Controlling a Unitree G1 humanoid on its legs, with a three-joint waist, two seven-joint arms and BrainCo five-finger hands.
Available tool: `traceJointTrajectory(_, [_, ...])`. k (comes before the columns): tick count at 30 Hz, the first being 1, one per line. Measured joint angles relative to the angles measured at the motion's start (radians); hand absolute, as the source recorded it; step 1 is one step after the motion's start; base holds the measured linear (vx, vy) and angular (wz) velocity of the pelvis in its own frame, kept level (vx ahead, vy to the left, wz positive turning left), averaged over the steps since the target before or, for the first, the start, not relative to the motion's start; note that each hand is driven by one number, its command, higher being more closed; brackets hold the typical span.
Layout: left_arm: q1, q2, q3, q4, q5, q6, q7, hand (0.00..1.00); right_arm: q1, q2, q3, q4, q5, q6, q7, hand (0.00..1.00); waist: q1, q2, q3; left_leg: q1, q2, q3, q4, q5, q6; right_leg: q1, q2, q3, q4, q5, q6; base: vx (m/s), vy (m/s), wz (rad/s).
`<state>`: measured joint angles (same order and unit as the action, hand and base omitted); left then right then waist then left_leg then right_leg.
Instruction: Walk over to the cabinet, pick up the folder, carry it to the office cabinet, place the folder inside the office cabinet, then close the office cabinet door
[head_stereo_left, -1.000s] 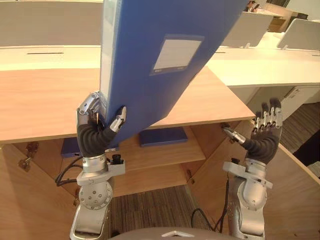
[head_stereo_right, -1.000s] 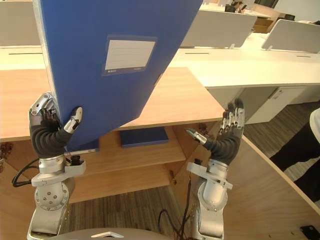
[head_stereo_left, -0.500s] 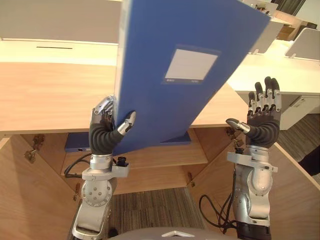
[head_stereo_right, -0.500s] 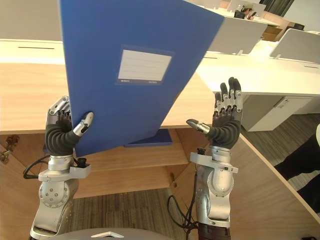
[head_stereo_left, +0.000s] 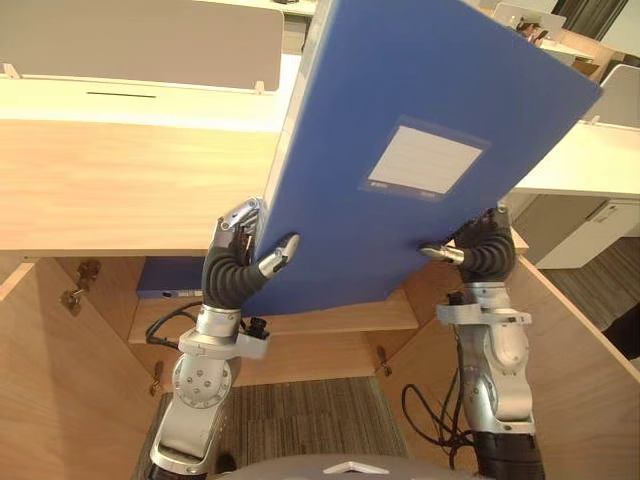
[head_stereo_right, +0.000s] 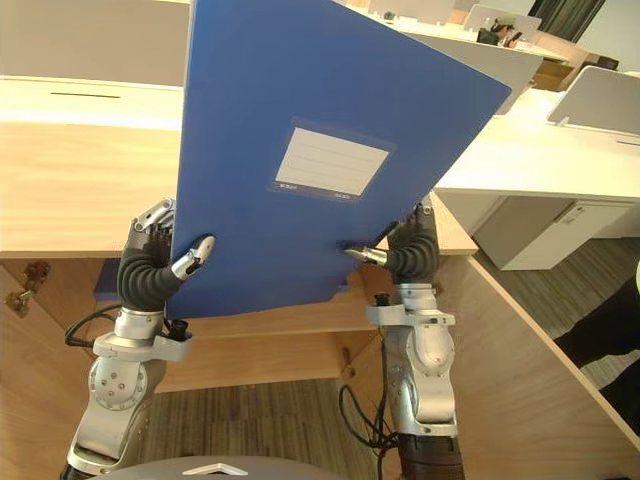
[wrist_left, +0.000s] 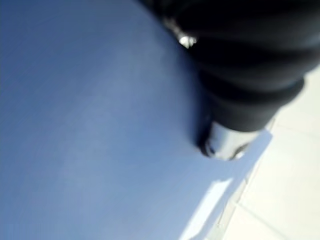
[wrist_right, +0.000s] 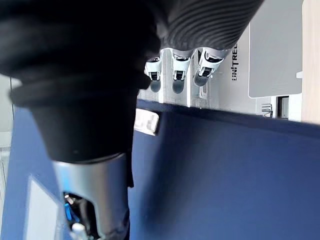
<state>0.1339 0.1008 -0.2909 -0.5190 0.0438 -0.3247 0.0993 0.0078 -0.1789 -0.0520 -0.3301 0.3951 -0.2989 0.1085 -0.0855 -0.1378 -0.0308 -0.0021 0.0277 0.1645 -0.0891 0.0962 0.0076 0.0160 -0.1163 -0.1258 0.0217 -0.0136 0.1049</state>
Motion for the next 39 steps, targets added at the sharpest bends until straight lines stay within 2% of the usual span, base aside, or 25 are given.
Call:
traceJointTrajectory(4, [-0.004,0.000,-0.007,0.005,-0.003,-0.001,0.003,1.00,-0.018,0.000,0.041,0.004,0.010,0.002,0.014,0.00,0.006,-0.001,-0.001,-0.001,0.000,-0.003,0.000,0.003,0.002,0.000,0.000,-0.002,0.000,0.000,0.000,0.00,0.000,0.00])
traceJointTrajectory(5, [-0.007,0.000,-0.006,0.008,-0.003,-0.003,0.003,1.00,-0.018,0.000,0.043,0.006,0.011,0.002,0.015,1.00,0.011,-0.003,-0.002,-0.003,0.000,-0.005,0.000,0.005,0.002,0.000,0.000,-0.004,0.001,0.001,-0.001,0.00,0.005,0.04])
traceJointTrajectory(18, [-0.032,0.007,0.021,0.040,-0.004,-0.014,0.021,1.00,-0.055,-0.011,0.108,0.074,0.053,0.022,0.023,1.00,0.024,-0.008,-0.007,-0.015,0.001,-0.026,0.000,0.018,-0.007,-0.002,0.002,-0.023,0.000,0.003,-0.007,-0.03,0.011,0.05])
traceJointTrajectory(19, [-0.032,0.011,0.027,0.040,-0.004,-0.014,0.024,0.00,-0.055,-0.010,0.113,0.073,0.057,0.022,0.026,1.00,0.025,-0.008,-0.007,-0.016,0.001,-0.026,0.000,0.018,-0.007,-0.002,0.002,-0.023,0.001,0.003,-0.007,-0.03,0.018,0.01])
traceJointTrajectory(28, [-0.017,0.019,0.051,0.040,-0.004,-0.014,0.027,0.00,-0.055,0.009,0.119,0.072,0.068,0.020,0.038,1.00,0.027,-0.014,-0.013,-0.018,0.001,-0.028,0.000,0.019,-0.008,-0.001,0.002,-0.022,-0.003,0.003,-0.006,0.00,0.002,0.00])
traceJointTrajectory(32, [-0.017,0.016,0.063,0.040,-0.004,-0.014,0.029,0.00,-0.055,0.025,0.118,0.071,0.037,0.020,0.034,1.00,0.027,-0.014,-0.014,-0.019,0.001,-0.029,0.000,0.019,-0.008,-0.001,0.003,-0.023,-0.007,0.006,-0.009,0.01,0.000,0.00])
traceJointTrajectory(35, [-0.016,0.008,0.106,0.040,-0.004,-0.014,0.043,0.00,-0.055,0.048,0.115,0.070,0.019,0.020,0.033,1.00,0.027,-0.012,-0.014,-0.017,0.001,-0.030,0.000,0.019,-0.008,0.002,0.004,-0.024,-0.007,0.008,-0.012,0.00,0.000,0.00])
traceJointTrajectory(39, [0.019,-0.038,0.228,0.039,-0.031,-0.018,0.073,0.00,-0.052,0.072,0.081,0.059,0.003,0.020,0.029,1.00,0.027,-0.005,-0.011,-0.014,0.001,-0.034,0.000,0.018,-0.009,0.010,0.004,-0.027,-0.006,0.008,-0.012,0.00,0.000,0.02])
